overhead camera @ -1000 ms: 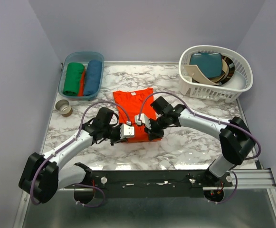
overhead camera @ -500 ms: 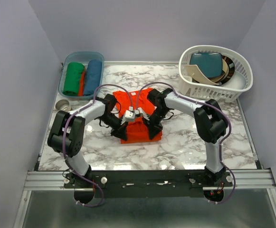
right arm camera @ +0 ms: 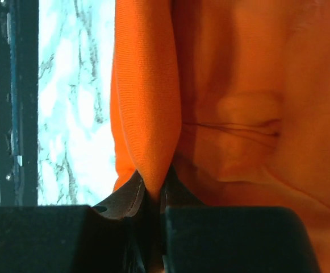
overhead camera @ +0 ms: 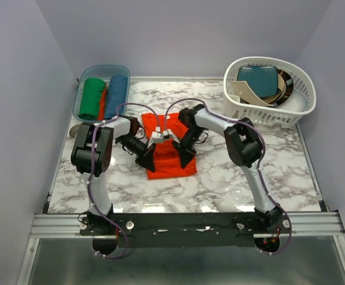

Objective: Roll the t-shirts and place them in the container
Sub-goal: Roll the T-shirt to the center of the board.

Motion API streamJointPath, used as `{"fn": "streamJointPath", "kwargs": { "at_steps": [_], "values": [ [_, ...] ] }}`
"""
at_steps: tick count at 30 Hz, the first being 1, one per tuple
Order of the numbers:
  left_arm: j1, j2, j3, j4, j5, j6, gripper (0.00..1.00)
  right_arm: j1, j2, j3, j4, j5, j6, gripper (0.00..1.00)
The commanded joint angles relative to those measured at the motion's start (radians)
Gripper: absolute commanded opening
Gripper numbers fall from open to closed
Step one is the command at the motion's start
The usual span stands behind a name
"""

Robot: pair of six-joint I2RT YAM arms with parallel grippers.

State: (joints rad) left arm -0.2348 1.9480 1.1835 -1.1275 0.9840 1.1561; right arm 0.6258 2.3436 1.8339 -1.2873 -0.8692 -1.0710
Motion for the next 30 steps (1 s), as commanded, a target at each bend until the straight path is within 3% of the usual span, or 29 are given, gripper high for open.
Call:
{"fn": "streamJointPath", "kwargs": {
  "at_steps": [1, 6, 10, 17, 21, 26, 30],
  "values": [
    [0.022, 0.051, 0.024, 0.061, -0.12, -0.133, 0.05, -0.015, 0.071, 0.076, -0.237, 0.088, -0.009, 0.12],
    [0.038, 0.066, 0.038, 0.095, -0.142, -0.185, 0.12, -0.024, 0.089, 0.09, -0.237, 0.11, -0.003, 0.13],
    [0.042, 0.065, 0.036, 0.097, -0.143, -0.171, 0.13, -0.024, 0.071, 0.039, -0.237, 0.13, -0.033, 0.13],
    [0.045, 0.013, -0.002, 0.213, -0.175, -0.268, 0.25, -0.024, 0.083, -0.027, -0.237, 0.168, -0.03, 0.23],
    [0.075, -0.169, -0.073, 0.275, -0.255, -0.332, 0.4, -0.024, 0.121, 0.016, -0.237, 0.177, 0.025, 0.25],
    [0.106, -0.381, -0.137, 0.241, -0.347, -0.32, 0.49, -0.023, 0.194, 0.093, -0.237, 0.196, 0.135, 0.24],
    [0.071, -0.661, -0.221, 0.322, -0.363, -0.286, 0.57, -0.024, 0.236, 0.129, -0.237, 0.205, 0.174, 0.23]
  ]
}}
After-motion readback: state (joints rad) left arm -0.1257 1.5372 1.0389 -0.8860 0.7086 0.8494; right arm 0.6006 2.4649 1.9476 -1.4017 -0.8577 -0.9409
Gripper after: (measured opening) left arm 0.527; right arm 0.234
